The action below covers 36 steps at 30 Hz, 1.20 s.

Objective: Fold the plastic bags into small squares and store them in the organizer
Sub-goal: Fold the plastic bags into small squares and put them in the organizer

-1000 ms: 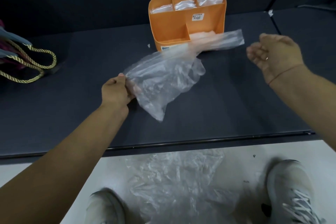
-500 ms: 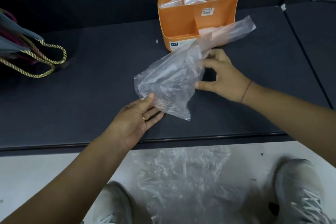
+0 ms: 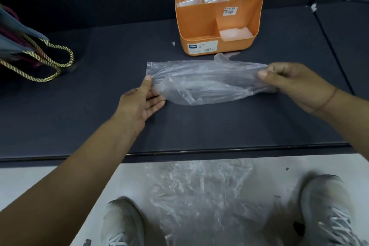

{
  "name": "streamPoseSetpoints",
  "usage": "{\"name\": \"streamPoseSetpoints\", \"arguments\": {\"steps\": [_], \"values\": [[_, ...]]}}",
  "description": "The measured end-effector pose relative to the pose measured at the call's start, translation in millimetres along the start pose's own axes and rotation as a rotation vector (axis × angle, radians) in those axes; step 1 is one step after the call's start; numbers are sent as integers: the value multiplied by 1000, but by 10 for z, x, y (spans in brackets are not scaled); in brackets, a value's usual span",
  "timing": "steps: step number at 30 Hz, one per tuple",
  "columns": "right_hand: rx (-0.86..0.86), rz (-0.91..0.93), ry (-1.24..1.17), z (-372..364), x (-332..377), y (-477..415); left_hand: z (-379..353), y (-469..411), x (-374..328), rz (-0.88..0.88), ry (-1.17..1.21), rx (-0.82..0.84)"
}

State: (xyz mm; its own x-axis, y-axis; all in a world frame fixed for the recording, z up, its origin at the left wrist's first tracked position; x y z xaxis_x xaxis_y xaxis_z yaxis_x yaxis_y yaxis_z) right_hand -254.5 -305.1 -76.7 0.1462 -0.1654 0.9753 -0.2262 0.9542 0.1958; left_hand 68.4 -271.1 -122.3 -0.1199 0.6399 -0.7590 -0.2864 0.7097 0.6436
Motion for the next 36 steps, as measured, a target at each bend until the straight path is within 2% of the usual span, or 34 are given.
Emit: {"name": "streamPoseSetpoints", "arguments": {"steps": [7,11,18,22,24,27,31,36], "values": [[79,66,139,-98,-60,224,-118,489,282,220,-155,182],[165,55,137,-277,-28,328,-191,605,413,227,-240,255],[262,-101,172,-141,-276,326,59,448,429,102,-295,107],[265,-104,246,-11,-222,307,231,367,359,40,-284,46],[253,-97,194,0,-154,320,300,340,324,15,-277,35],[215,-73,-9,12,-80,335,374,312,296,-9,-273,28],[115,-148,-218,66,-188,311,431,293,281,-37,-296,-1],[212,-247,-303,29,-297,406,515,288,293,-49,-296,-49]]}}
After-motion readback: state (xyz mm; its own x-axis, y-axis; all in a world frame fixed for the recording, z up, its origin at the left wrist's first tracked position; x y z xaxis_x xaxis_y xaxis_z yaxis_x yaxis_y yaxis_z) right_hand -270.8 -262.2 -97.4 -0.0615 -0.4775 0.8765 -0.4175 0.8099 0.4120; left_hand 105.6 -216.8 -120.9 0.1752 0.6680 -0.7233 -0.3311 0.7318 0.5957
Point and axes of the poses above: each hand's wrist, its own y-axis away from the middle knuckle, its own z-axis out of the back of the hand, x = y × z, the point moved 10 cm from there along -y, towards the middle knuckle, and after that the axes turned 10 degrees about -y, right-handed, at the moved point
